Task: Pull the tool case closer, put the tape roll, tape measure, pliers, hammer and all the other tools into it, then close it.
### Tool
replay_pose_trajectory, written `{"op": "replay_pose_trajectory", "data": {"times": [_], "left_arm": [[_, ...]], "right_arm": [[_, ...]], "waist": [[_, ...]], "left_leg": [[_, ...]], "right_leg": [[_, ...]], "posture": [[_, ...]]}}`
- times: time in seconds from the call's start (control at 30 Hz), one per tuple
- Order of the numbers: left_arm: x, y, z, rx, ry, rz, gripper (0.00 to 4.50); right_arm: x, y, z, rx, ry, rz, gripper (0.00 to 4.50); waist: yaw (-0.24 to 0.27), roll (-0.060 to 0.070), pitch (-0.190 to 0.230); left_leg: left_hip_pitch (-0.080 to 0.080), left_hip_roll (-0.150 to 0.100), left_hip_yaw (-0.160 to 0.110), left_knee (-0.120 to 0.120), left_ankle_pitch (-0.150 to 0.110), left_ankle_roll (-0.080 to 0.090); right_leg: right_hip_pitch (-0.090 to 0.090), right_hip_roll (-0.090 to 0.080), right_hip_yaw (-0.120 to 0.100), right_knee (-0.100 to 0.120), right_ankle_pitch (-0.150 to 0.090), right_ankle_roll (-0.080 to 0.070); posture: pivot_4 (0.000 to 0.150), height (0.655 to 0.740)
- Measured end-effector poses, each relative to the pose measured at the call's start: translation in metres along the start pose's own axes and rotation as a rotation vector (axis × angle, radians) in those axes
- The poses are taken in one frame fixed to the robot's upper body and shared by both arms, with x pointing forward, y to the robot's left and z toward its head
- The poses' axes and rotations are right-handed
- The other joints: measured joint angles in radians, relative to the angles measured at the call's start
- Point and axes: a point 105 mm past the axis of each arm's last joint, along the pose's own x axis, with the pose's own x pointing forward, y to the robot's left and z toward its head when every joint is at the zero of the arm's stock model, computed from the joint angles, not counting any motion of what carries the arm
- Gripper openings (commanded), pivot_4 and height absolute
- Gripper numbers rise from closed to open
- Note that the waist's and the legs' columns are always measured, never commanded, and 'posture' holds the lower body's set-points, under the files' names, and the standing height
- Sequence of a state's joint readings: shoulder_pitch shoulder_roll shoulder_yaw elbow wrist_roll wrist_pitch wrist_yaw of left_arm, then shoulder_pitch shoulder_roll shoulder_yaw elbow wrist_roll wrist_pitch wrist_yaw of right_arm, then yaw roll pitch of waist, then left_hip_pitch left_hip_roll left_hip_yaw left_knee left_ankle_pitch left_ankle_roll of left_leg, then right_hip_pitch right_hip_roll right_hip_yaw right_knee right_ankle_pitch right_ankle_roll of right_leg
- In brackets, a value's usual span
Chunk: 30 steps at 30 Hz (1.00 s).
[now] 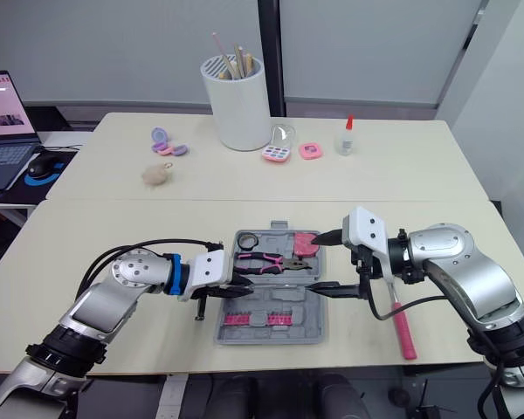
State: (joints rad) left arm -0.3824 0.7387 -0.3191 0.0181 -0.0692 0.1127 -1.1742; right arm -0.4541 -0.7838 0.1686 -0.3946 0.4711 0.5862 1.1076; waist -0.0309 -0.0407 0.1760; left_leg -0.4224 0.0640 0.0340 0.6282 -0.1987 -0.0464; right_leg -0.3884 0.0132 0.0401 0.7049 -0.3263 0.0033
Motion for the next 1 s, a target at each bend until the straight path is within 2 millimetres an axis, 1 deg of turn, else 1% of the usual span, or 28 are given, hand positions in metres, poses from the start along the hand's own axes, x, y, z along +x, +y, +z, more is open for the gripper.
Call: {"op": "replay_pose_trajectory", "data": {"times": [0.13,0.37,0.53,0.7,1.0], "left_arm": [[0.005,0.003,-0.002,0.024,0.017,-0.004,0.20],[0.016,0.001,-0.008,0.045,0.040,-0.019,0.20],[0.022,0.007,-0.011,0.059,0.053,0.001,0.20],[0.023,0.013,-0.008,0.089,0.054,0.012,0.20],[0.025,0.011,-0.008,0.099,0.052,-0.004,0.20]], "right_arm": [[0.001,0.002,0.002,-0.006,0.002,0.003,4.50],[0.002,0.004,0.000,0.004,0.008,-0.007,4.50],[0.001,0.004,0.000,0.007,0.013,-0.012,4.50],[0.001,0.004,-0.002,0.012,0.017,-0.018,4.50],[0.000,0.003,-0.002,0.011,0.021,-0.023,4.50]], "waist": [[0.001,0.000,0.000],[0.001,0.000,0.000],[0.001,0.000,0.000],[0.000,0.000,0.000],[0.000,0.000,0.000]], "left_leg": [[0.000,0.000,0.000,0.000,0.000,0.000],[0.000,0.000,0.000,0.001,0.000,0.000],[0.000,0.000,0.000,0.001,0.000,0.000],[0.000,-0.001,0.000,0.001,0.000,0.000],[0.000,-0.001,0.000,0.001,0.000,0.000]], "right_leg": [[0.000,0.000,0.000,0.000,0.000,0.000],[0.000,0.001,0.000,0.000,0.000,0.000],[0.000,0.001,0.000,0.000,0.000,0.000],[0.000,0.001,0.000,0.000,0.000,0.000],[0.000,0.001,0.000,0.001,0.000,0.000]], "posture": [[0.150,0.7400],[0.150,0.7400],[0.150,0.7400],[0.150,0.7400],[0.150,0.7400]]}}
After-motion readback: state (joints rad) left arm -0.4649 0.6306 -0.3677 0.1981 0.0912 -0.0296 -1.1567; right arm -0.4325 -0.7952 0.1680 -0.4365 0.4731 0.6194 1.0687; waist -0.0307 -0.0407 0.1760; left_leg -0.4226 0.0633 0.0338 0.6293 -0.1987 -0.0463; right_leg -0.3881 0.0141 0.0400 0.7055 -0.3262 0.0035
